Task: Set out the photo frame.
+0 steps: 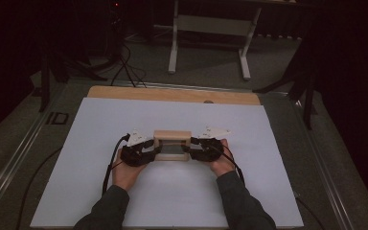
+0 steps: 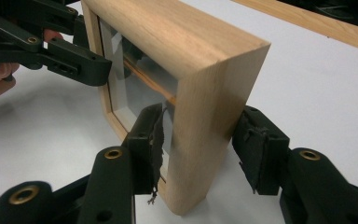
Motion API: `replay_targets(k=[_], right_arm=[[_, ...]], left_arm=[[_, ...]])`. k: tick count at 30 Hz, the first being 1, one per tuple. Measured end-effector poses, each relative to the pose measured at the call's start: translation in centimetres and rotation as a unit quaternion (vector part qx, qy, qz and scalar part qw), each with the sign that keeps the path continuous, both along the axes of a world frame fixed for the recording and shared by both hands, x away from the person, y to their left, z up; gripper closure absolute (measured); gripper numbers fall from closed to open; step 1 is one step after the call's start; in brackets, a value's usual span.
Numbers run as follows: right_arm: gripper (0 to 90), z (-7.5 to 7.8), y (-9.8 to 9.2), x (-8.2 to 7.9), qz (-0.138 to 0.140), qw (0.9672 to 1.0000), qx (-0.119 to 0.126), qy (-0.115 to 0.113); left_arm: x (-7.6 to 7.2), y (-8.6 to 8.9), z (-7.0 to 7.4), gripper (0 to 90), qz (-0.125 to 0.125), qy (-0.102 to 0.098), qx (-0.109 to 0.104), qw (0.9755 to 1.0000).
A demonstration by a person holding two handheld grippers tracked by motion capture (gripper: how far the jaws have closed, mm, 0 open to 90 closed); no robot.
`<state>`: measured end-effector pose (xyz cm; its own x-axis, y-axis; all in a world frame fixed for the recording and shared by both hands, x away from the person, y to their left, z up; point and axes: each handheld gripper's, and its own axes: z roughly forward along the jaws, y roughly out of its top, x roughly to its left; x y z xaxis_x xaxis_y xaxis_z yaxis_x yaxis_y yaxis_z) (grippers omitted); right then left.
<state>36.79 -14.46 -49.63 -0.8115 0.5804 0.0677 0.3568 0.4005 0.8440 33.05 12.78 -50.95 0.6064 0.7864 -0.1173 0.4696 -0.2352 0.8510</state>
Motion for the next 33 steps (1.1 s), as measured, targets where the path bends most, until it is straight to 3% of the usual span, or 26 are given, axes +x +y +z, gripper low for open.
replay_targets(k=[33], right_arm=[[51.6, -0.6, -0.3, 1.0, -0.023, 0.9992, 0.017, 0.026]], left_arm=[[0.5, -0.3, -0.7, 53.9, 0.007, 0.032, 0.004, 0.9995]])
